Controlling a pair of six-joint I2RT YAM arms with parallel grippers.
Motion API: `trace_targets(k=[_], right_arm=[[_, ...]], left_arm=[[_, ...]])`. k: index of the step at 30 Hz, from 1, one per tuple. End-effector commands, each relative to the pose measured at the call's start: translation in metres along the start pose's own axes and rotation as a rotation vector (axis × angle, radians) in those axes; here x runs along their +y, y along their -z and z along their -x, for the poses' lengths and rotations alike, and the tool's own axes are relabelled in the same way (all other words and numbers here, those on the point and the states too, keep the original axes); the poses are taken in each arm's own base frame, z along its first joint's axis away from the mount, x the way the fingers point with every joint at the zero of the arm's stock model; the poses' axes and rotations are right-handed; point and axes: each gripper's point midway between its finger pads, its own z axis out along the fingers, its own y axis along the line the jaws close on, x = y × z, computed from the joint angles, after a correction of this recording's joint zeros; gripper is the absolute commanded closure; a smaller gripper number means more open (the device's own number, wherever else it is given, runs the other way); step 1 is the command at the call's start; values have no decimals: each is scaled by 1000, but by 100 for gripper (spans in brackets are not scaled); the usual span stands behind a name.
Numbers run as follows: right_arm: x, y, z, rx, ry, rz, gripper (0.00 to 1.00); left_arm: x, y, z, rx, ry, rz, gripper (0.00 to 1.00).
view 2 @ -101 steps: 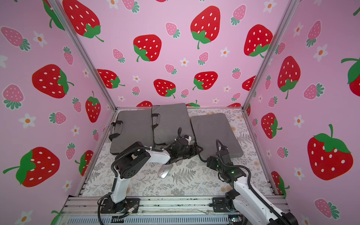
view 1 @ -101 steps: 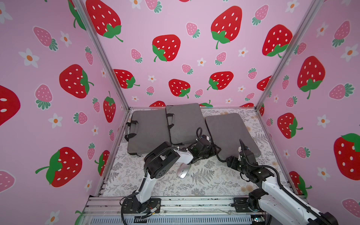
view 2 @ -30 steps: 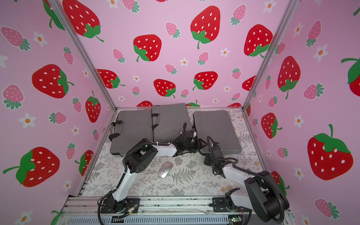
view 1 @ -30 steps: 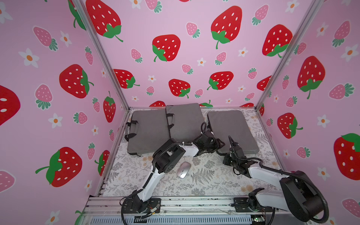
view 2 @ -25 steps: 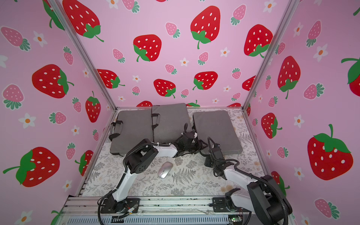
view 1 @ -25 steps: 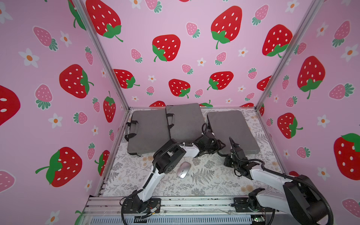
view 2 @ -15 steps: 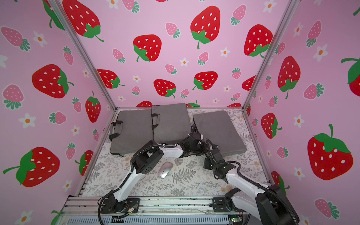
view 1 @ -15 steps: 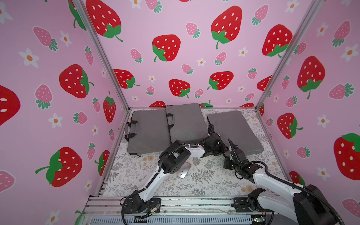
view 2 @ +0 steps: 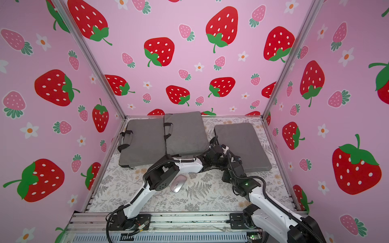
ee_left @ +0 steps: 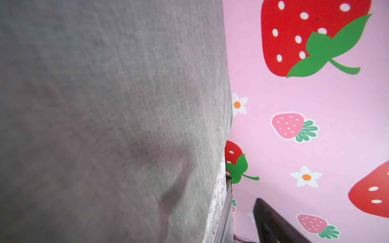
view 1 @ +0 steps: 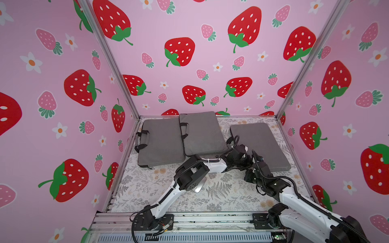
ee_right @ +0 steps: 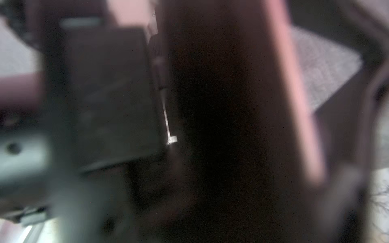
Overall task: Put the mouse into the laptop bag
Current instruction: Unzip the zipper on the zippered laptop bag.
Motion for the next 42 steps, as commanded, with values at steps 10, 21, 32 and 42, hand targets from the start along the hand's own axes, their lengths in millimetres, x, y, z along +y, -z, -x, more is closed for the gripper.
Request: trace_targets(k=[10, 21, 32, 42], right_arm=[[-102, 47, -26, -30, -423, -469, 100], [-175, 115, -25, -172, -714, -788, 100], [-188, 111, -25, -100, -813, -762, 100], [-174, 83, -18, -49, -719, -606, 100]], left_arm=[[-1, 82, 74, -156, 30, -3, 1], [25, 86, 89, -178, 86, 24, 1], [54, 63, 97, -169, 118, 94, 0], [66, 23, 99, -118, 154, 61, 67]])
